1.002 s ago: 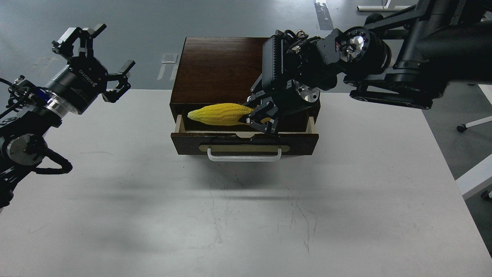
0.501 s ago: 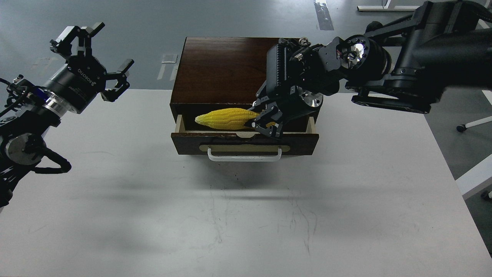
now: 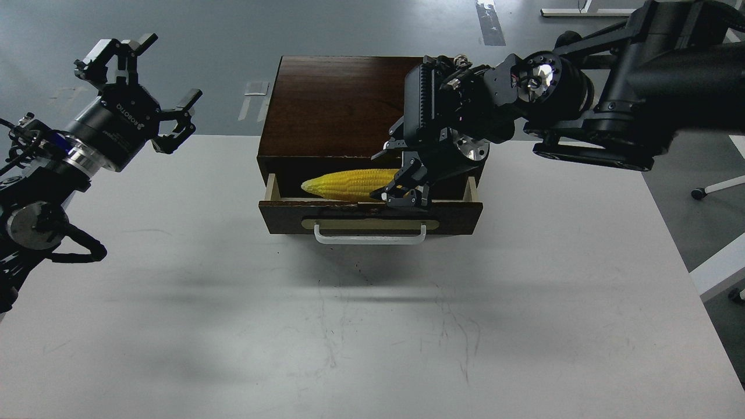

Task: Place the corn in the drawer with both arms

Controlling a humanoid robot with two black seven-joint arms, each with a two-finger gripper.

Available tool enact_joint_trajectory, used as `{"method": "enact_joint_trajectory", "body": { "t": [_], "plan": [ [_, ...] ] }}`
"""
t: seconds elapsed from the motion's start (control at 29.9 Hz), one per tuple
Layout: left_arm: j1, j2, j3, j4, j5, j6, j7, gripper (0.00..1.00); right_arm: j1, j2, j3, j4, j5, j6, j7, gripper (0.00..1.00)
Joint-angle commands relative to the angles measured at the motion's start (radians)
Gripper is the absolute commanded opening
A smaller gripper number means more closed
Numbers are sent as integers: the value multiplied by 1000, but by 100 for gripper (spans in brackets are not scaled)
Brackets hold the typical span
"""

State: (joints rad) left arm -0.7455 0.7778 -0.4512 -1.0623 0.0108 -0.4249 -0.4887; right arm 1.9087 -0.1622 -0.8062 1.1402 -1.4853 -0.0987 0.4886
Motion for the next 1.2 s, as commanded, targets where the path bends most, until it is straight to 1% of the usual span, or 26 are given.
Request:
{"method": "enact_joint_trajectory", "body": {
  "t": [0.0, 0.03, 0.13, 0.2, 0.23, 0.33, 0.4, 0.47, 0.5, 0.53, 0.6, 0.67, 0.7, 0.73, 0.87, 0.94, 1.07, 1.1, 1.17],
  "plan": [
    [0, 0, -4, -2, 0, 0, 0, 98, 13, -20, 13, -2, 8, -3, 0, 72],
    [0, -2, -7, -2, 0, -2, 0, 98, 19, -37, 24, -2, 11, -4, 0, 79],
    [2, -2, -9, -2, 0, -2, 0, 98, 23, -89, 71, -3, 75, -6, 0, 83],
    [2, -2, -9, -4, 0, -2, 0, 98, 23, -112, 91, -2, 132, -6, 0, 88],
    [2, -3, -9, -4, 0, 0, 0, 98, 23, -137, 108, 0, 195, -4, 0, 94],
    [3, -5, -9, -4, 0, -2, 0, 98, 6, -207, 175, -2, 368, -3, 0, 97],
    [5, -6, -9, -4, 0, -2, 0, 98, -16, -240, 208, -2, 445, -1, 0, 98],
    [11, -9, -9, -4, 0, -5, 0, 98, -101, -295, 275, -2, 603, -3, 0, 98],
    [14, -9, -9, -4, 0, -8, 0, 98, -128, -313, 300, -2, 637, -3, 0, 98],
    [17, -11, -12, -4, 0, -9, 0, 98, -182, -351, 353, -2, 698, -3, 0, 100],
    [18, -12, -18, -4, 0, -12, 0, 98, -252, -384, 415, -2, 758, 2, 0, 100],
    [31, -14, -24, -4, 0, -15, 0, 98, -414, -427, 543, -10, 870, -1, 0, 100],
    [32, -14, -27, -4, 0, -18, 0, 98, -454, -437, 576, -14, 896, -1, 0, 100],
    [35, -17, -36, -4, 0, -24, 0, 98, -533, -456, 644, -19, 939, -3, 0, 100],
    [58, -29, -64, -4, 0, -29, 0, 98, -729, -465, 812, -22, 1036, -9, 0, 100],
    [81, -46, -86, -4, 0, -29, 0, 98, -859, -461, 942, -31, 1126, -7, 0, 100],
    [109, -63, -92, -4, 0, -29, 0, 98, -982, -444, 1070, -53, 1278, 0, 0, 100],
    [117, -69, -93, -4, 1, -28, 0, 98, -1023, -436, 1108, -63, 1351, 4, 0, 100],
    [123, -72, -95, -4, 0, -28, 0, 98, -1070, -430, 1139, -79, 1424, 10, 0, 100]
  ]
}}
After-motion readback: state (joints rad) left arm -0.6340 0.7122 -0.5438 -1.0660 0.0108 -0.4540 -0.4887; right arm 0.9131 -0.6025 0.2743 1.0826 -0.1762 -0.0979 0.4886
